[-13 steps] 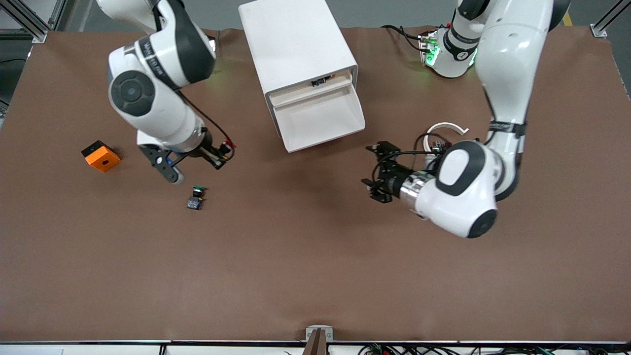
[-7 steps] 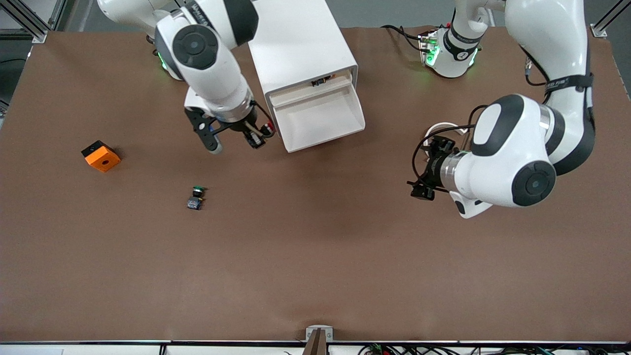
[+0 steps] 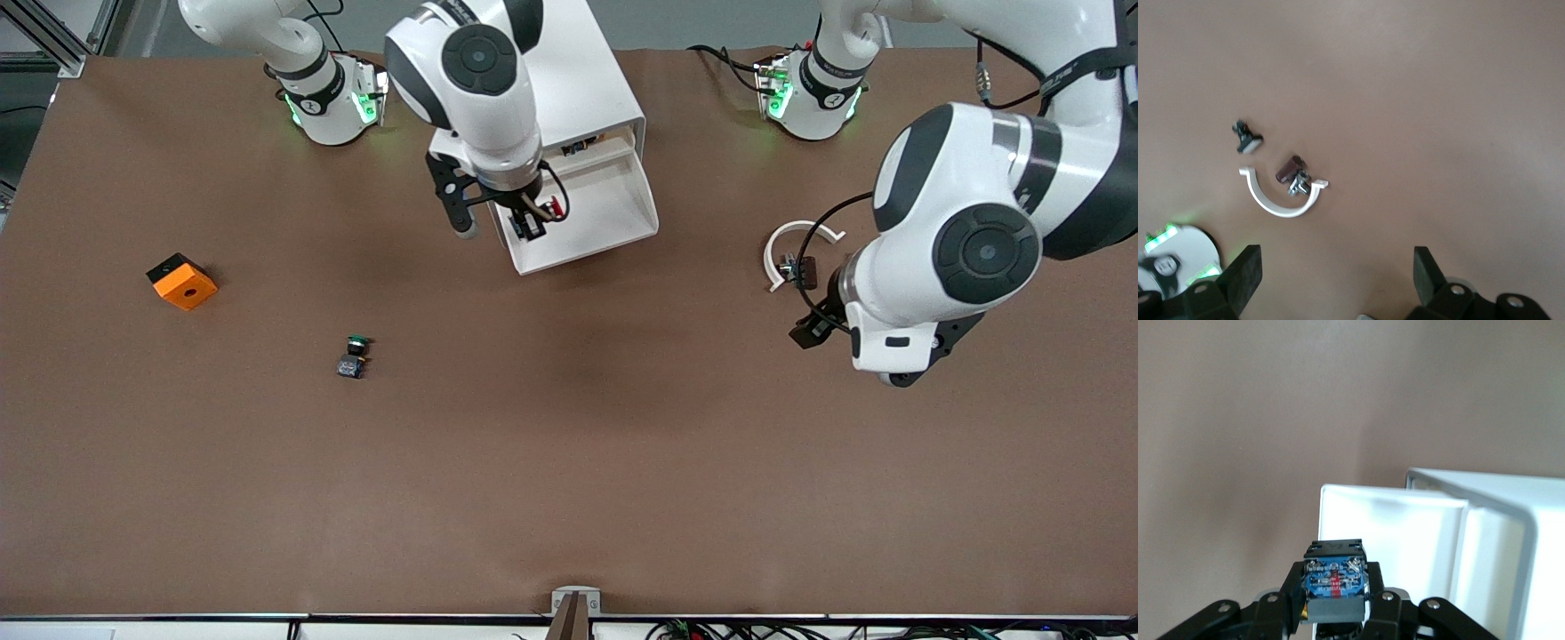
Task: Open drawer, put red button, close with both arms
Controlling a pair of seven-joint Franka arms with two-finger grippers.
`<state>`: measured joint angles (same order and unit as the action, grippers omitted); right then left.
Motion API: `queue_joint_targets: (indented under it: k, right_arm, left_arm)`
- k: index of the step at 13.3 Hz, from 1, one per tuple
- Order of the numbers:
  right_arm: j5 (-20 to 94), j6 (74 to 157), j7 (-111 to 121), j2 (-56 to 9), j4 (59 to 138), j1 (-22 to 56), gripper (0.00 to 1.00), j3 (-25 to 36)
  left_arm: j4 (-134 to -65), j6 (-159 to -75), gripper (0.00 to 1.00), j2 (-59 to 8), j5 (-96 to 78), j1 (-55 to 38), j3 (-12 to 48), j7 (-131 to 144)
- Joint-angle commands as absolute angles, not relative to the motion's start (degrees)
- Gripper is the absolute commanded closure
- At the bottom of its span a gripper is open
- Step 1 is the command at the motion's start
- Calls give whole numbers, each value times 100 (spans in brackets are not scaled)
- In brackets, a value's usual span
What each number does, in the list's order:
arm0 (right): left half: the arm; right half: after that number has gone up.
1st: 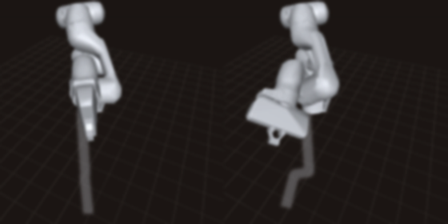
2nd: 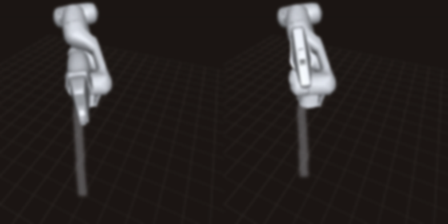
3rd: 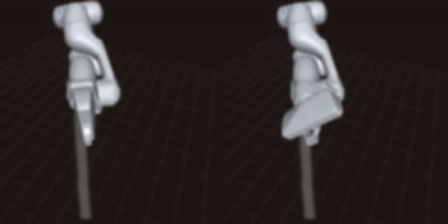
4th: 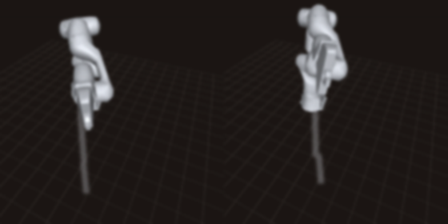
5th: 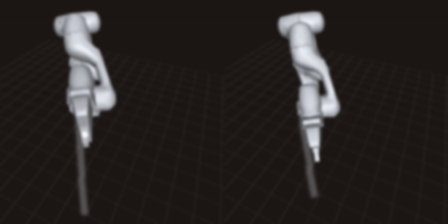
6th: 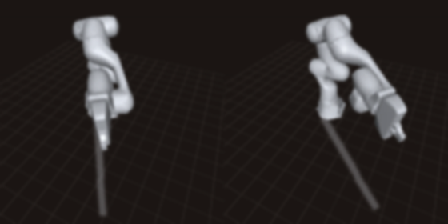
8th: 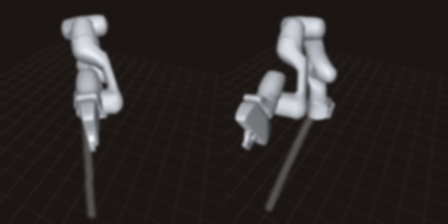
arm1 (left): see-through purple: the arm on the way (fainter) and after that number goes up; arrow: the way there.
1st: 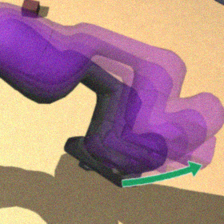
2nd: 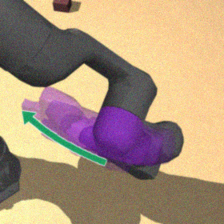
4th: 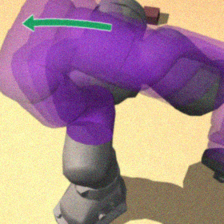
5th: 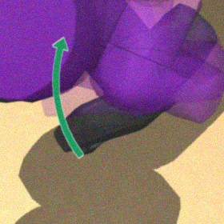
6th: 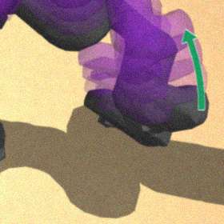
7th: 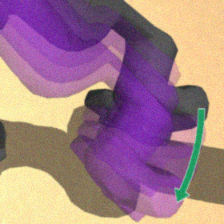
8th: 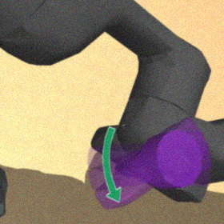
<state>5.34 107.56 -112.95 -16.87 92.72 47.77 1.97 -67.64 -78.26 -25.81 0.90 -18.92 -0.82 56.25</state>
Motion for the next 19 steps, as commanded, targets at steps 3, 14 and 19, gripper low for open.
queue_joint_targets:
  k: [3,14,19]
  right_arm:
    - [457,11302,-12408,-2320,8991,5308,100,272]
    - [431,11443,-13359,-2698,8956,5871,100,281]
    - [431,11540,-13359,-2812,8947,5889,100,281]
  left_arm:
    - [-6926,-7778,0,-2066,615,-1837,-123,4325]
    - [-7522,-7822,0,-793,554,-898,-106,1788]
    - [-8216,-7892,0,-37,264,-108,358,1371]
